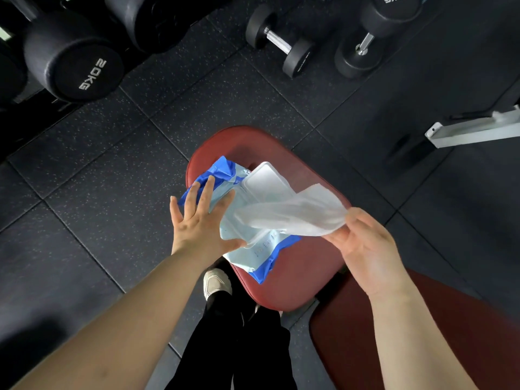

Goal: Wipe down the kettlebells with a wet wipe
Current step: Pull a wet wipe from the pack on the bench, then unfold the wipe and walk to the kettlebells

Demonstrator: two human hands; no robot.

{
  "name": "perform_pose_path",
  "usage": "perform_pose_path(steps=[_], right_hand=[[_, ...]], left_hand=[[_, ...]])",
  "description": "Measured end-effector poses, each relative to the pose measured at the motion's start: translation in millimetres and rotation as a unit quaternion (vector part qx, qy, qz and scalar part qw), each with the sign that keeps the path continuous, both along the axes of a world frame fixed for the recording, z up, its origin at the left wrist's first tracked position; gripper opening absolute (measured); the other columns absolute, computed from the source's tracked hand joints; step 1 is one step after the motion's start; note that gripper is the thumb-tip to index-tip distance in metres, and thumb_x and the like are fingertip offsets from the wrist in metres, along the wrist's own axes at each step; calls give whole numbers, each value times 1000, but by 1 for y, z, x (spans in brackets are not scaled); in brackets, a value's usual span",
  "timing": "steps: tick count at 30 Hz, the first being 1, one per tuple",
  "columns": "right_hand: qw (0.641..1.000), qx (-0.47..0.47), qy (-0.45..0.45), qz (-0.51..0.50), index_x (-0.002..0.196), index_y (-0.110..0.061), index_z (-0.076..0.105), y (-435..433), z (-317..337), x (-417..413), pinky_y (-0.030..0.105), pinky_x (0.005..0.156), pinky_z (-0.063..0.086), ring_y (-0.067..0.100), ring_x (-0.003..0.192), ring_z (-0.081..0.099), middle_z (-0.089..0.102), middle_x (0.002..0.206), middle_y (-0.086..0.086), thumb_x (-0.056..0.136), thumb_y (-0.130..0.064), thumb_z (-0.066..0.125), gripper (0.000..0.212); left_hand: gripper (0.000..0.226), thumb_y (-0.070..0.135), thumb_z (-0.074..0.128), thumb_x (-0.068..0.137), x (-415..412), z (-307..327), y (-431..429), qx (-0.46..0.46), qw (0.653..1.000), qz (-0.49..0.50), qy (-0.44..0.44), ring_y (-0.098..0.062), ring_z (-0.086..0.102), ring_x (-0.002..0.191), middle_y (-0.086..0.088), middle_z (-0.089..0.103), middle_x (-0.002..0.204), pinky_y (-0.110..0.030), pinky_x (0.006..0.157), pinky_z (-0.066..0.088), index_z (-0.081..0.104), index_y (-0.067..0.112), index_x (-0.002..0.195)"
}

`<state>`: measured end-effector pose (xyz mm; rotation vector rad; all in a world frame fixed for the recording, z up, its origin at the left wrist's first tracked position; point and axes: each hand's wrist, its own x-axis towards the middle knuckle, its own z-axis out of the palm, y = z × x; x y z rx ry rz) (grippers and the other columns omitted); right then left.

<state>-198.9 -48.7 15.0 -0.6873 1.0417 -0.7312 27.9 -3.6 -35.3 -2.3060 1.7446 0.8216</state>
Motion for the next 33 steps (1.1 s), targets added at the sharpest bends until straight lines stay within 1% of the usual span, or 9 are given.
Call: perform_pose_path(steps=[3,6,12,15,17,20,23,27,33], right_hand=[[996,-28,14,-80,65,-19,65,-1,15,-8,21,68,54,13,77,68,73,75,-2,45,-42,80,34],[980,-63,65,-178,64,-20,56,-11,37,-23,16,56,47,7,60,58,62,59,-11,74,-20,62,12],[974,-27,214,-64,60,-24,46,-12,49,-16,20,53,34,6,57,40,44,60,-4,91,-12,42,33],[978,-24,206,-22,56,-29,48,-7,69,-6,30,60,28,19,70,35,37,74,7,80,-23,50,25],[982,-37,183,-2,55,-28,48,-5,86,2,29,62,30,21,73,36,38,77,8,75,-27,50,20],[982,-61,174,37,55,-26,48,1,111,16,23,57,33,19,67,38,39,70,9,79,-21,52,25],[984,-64,153,68,60,-21,47,7,137,33,14,46,37,6,54,46,48,55,-7,88,-15,47,29],[960,-134,190,157,61,-24,47,29,169,63,8,47,37,-4,51,45,50,54,-18,90,-19,43,30],[927,-153,179,293,83,-23,60,76,192,113,17,54,45,4,75,58,58,92,-1,90,-33,41,23]], left_hand=[[93,61,60,68,-1,0,1,0,1000,-1,-10,-23,-17,140,1,-14,154,-52,111,-14,6,39,140],[93,63,59,68,-3,0,0,2,1000,-1,-15,-24,-17,140,0,-14,154,-53,111,-13,5,38,140],[84,56,55,76,-3,19,-1,16,1000,-5,-3,-24,-10,142,-4,-9,154,-52,110,-14,7,34,141],[68,36,57,82,-8,52,-5,-58,984,93,142,-23,26,136,-1,9,153,-42,115,11,21,27,139],[61,26,59,83,-17,84,-8,-121,934,179,285,-16,39,127,5,26,145,-31,107,29,29,24,136],[51,24,58,84,-30,131,-3,-87,871,213,433,-4,39,120,11,43,125,-14,96,26,37,30,131],[40,24,58,84,-33,160,17,-31,825,191,531,-7,43,124,7,48,130,-20,101,30,44,34,119],[46,46,66,62,-21,190,62,-61,815,218,534,-6,50,115,8,58,120,-23,98,40,57,32,106],[7,20,62,82,9,223,146,-238,797,336,442,-12,55,78,2,61,82,-21,74,44,59,20,75]])
